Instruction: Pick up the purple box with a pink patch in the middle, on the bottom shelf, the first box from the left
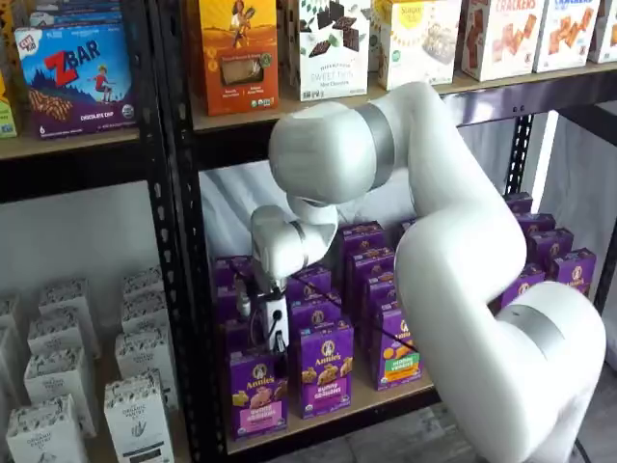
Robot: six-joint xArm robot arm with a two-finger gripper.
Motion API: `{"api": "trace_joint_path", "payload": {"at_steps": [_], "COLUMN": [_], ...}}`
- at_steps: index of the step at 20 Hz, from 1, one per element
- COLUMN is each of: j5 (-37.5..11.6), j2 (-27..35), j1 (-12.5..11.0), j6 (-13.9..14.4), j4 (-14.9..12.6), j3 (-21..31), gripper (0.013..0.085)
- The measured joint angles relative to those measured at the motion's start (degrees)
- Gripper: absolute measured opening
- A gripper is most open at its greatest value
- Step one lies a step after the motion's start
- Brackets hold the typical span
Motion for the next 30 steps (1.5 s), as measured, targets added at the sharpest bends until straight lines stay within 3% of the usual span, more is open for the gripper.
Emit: {"api": "trace_joint_path", "payload": {"at_steps": [9,15,19,30], "j5": [0.6,0.0,0.4,-2.4], "j2": [1.4,1.6,1.6,1.1], "j1": [0.2,0.2,0.2,0.3], "j6": [-1.1,-1.6,-1.7,-2.3], "j4": [1.6,2.1,2.3,3.0], "j3": [-1.5,-1.6,-1.8,-0.5], "gripper": [0.085,0.073,0.061,0.061]}}
